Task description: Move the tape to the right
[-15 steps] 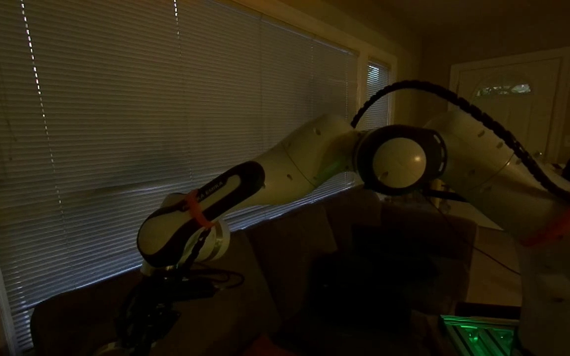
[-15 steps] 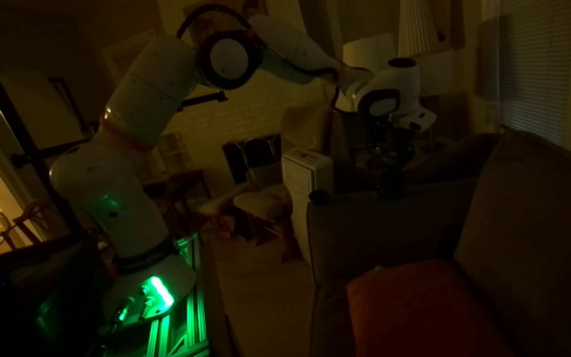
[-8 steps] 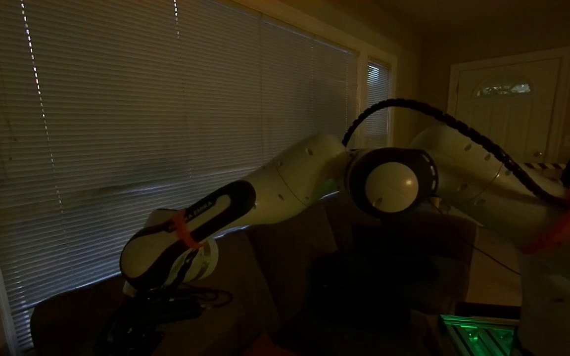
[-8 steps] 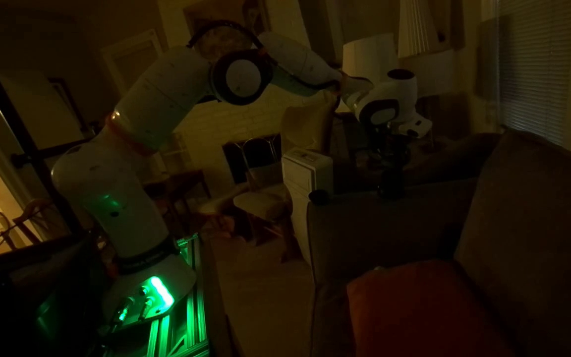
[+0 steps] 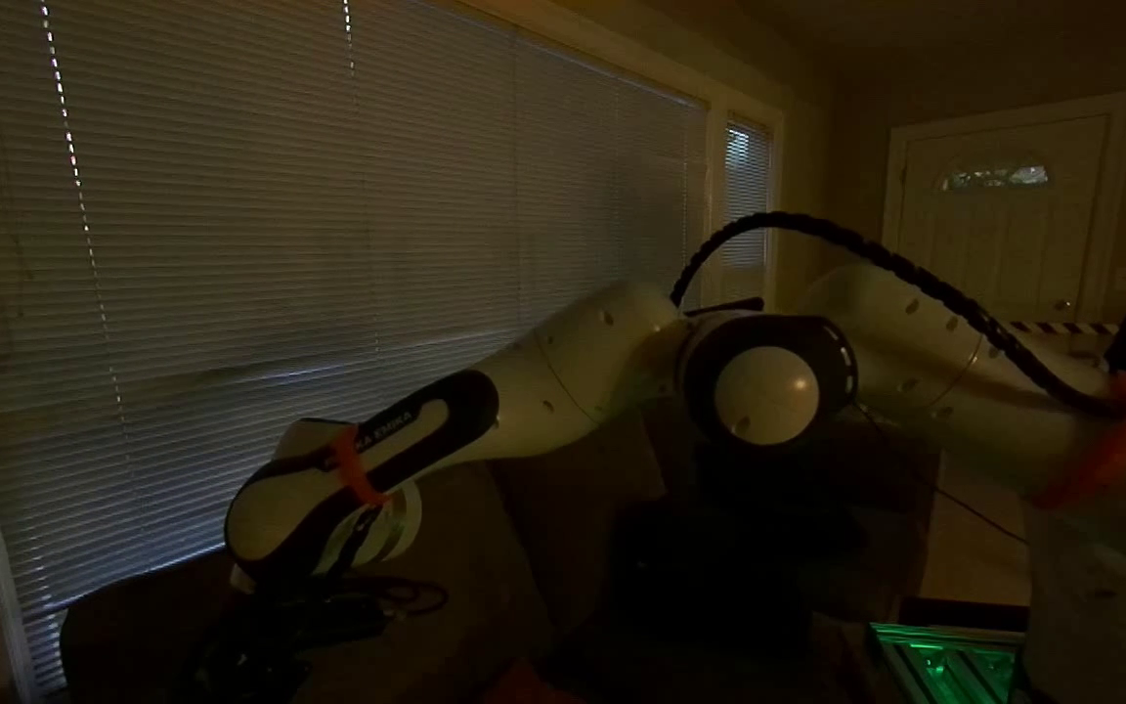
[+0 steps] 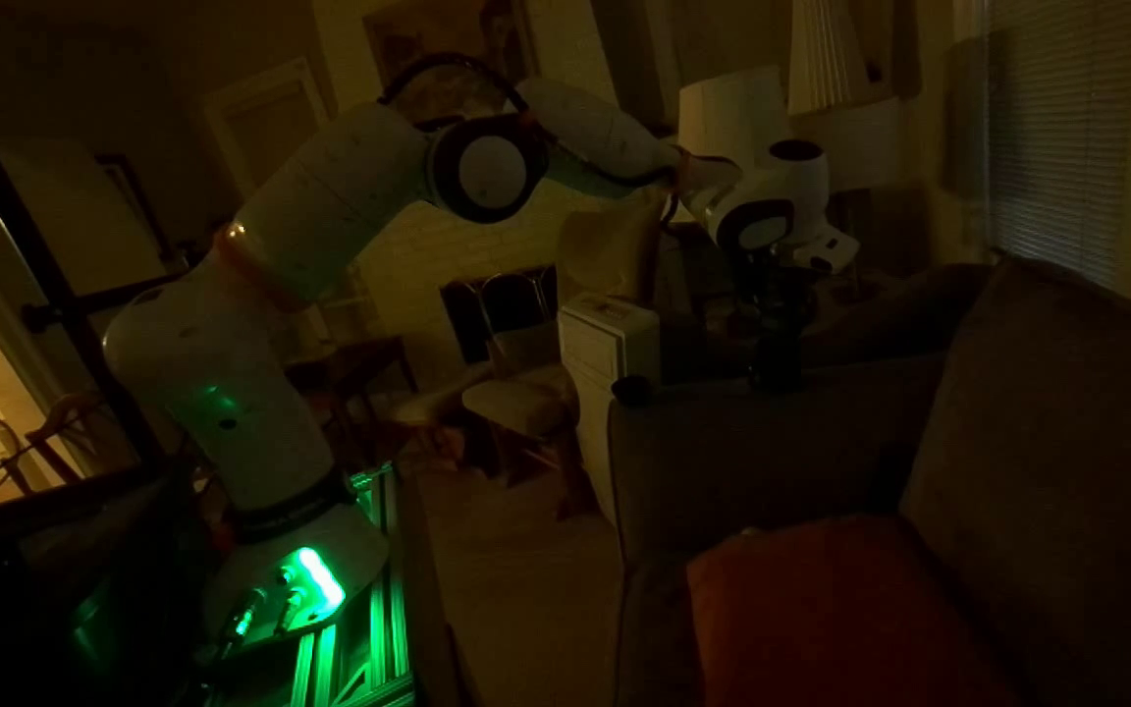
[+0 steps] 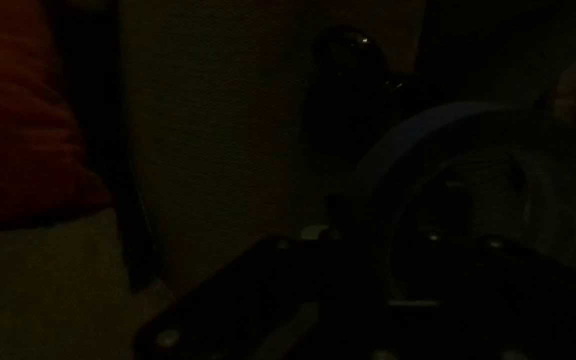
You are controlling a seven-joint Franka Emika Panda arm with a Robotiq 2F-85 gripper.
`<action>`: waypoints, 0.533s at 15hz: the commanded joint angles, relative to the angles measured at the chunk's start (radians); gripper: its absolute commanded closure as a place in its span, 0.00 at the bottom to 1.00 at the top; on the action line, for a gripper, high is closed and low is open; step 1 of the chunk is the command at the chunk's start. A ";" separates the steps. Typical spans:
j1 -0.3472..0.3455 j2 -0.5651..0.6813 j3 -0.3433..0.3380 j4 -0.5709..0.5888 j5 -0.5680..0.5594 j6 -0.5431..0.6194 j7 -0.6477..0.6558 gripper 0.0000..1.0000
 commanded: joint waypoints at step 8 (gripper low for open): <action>-0.003 0.037 -0.013 0.030 -0.033 -0.041 0.065 0.95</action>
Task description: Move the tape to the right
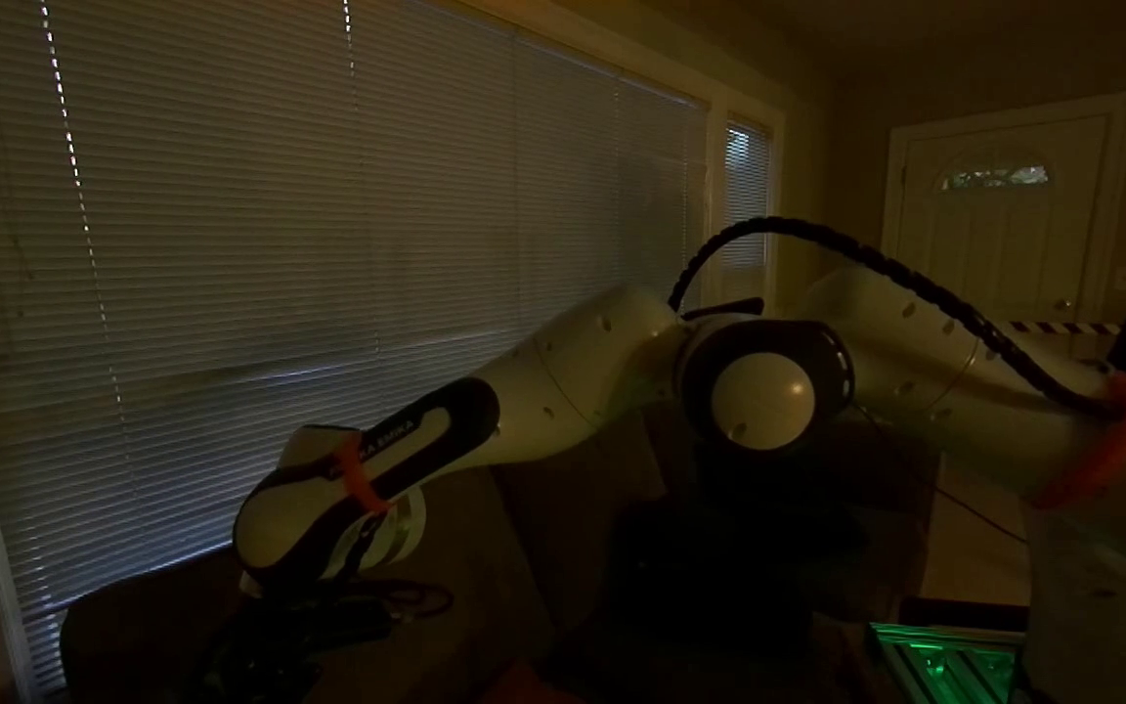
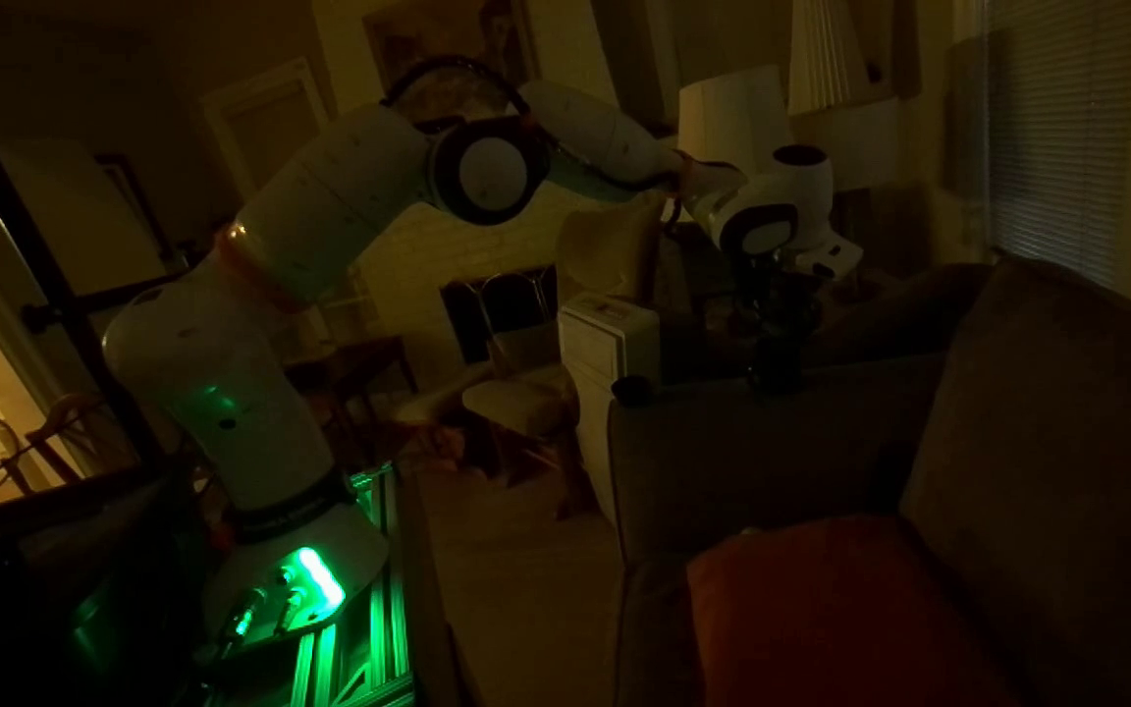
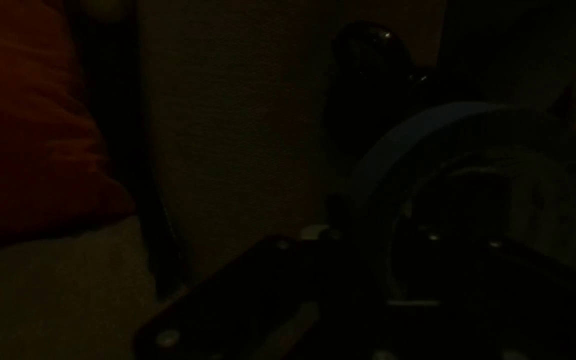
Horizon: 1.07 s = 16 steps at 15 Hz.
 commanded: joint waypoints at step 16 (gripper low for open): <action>0.013 0.077 -0.003 0.105 -0.055 -0.086 0.046 0.25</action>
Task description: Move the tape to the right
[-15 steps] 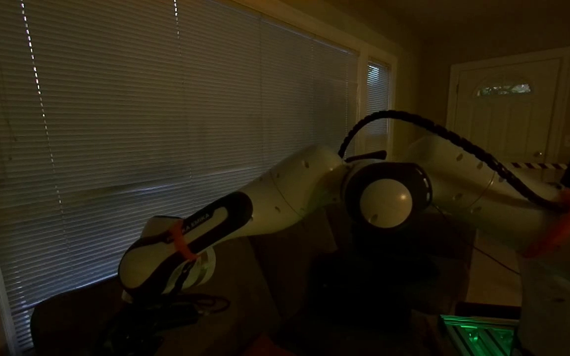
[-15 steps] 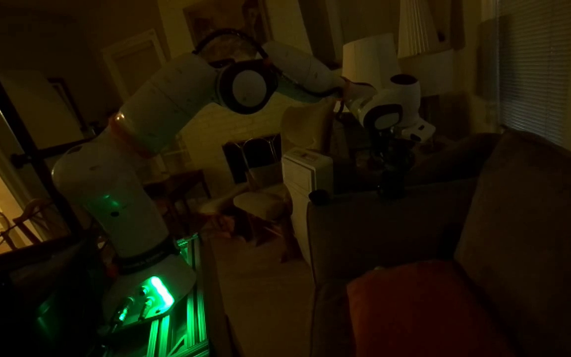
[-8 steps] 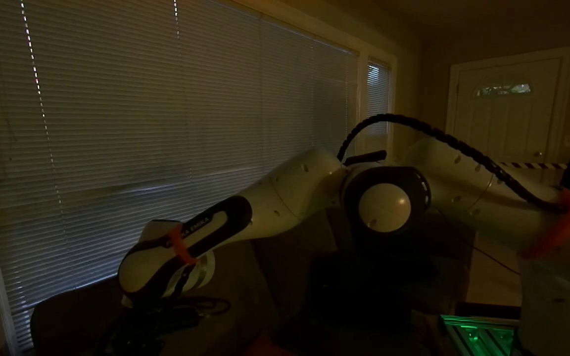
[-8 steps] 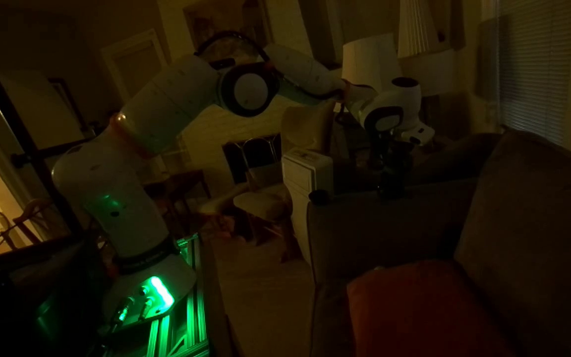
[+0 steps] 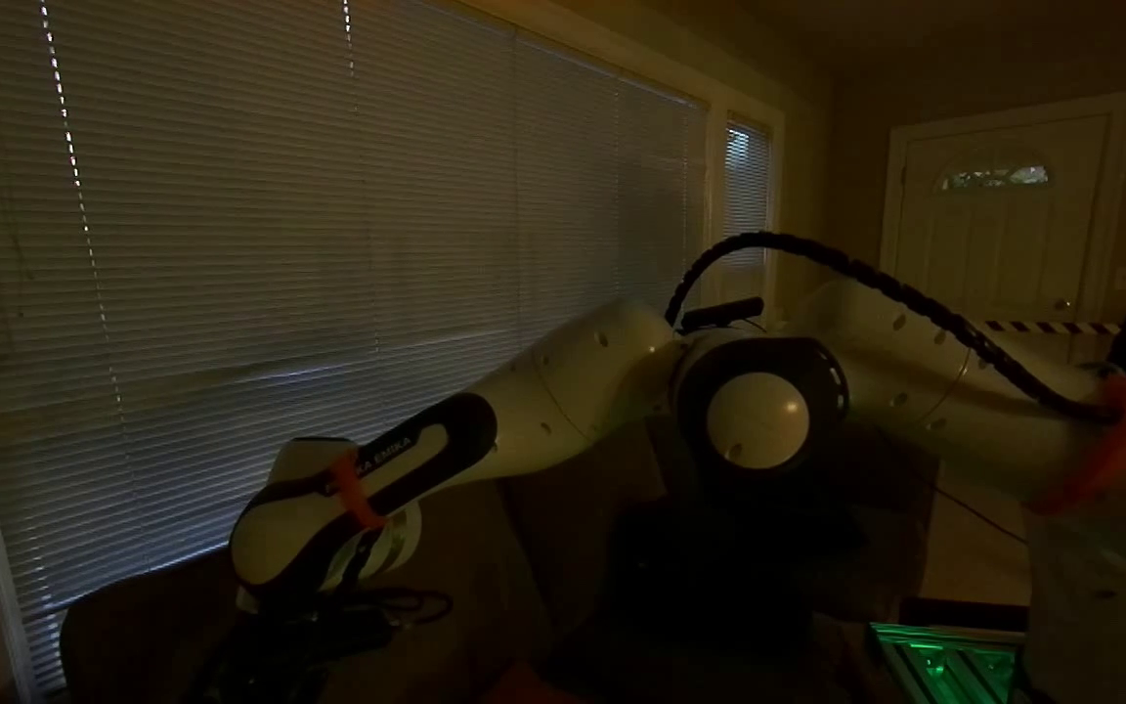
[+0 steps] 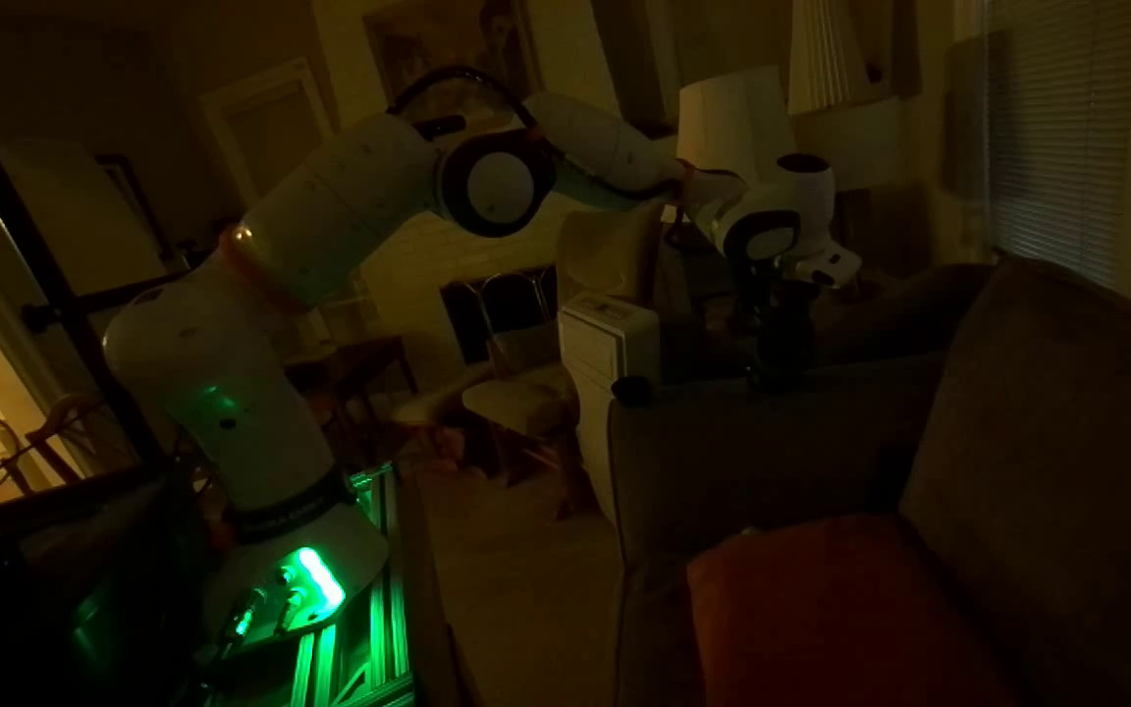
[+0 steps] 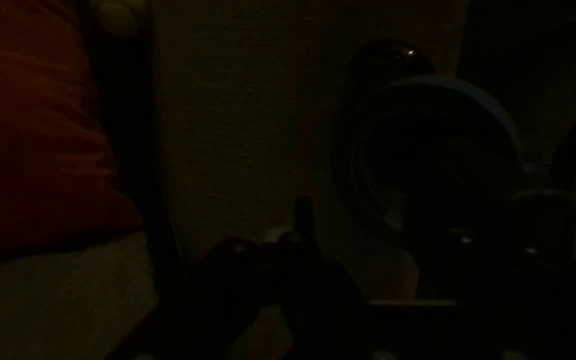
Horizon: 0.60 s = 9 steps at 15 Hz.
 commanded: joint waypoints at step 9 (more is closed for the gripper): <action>0.028 -0.004 -0.046 0.013 -0.048 -0.046 0.131 0.00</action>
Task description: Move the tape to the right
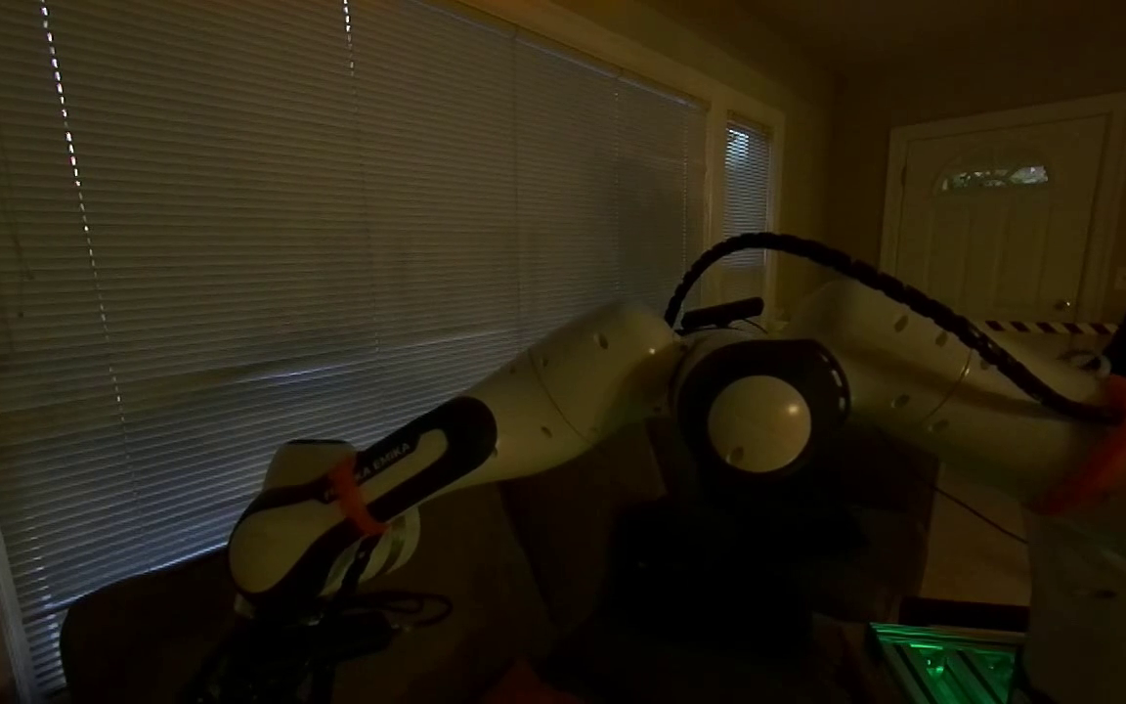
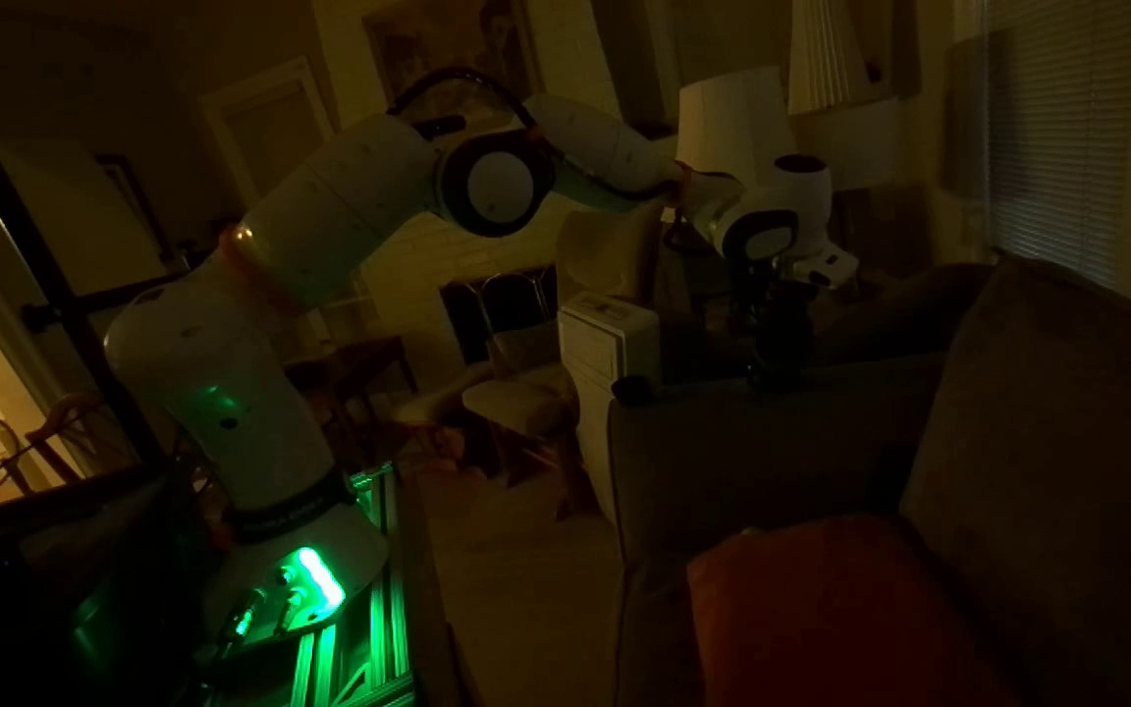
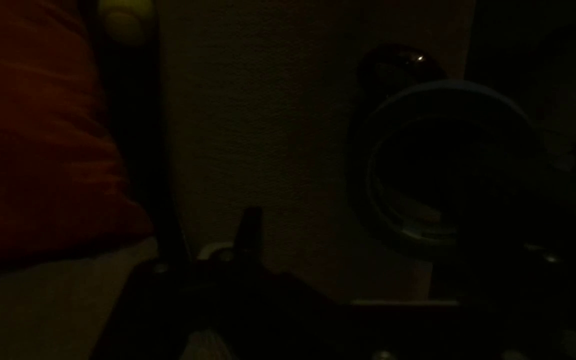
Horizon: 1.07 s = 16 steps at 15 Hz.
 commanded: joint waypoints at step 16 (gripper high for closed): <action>0.159 -0.358 -0.244 -0.214 -0.342 -0.283 0.316 0.00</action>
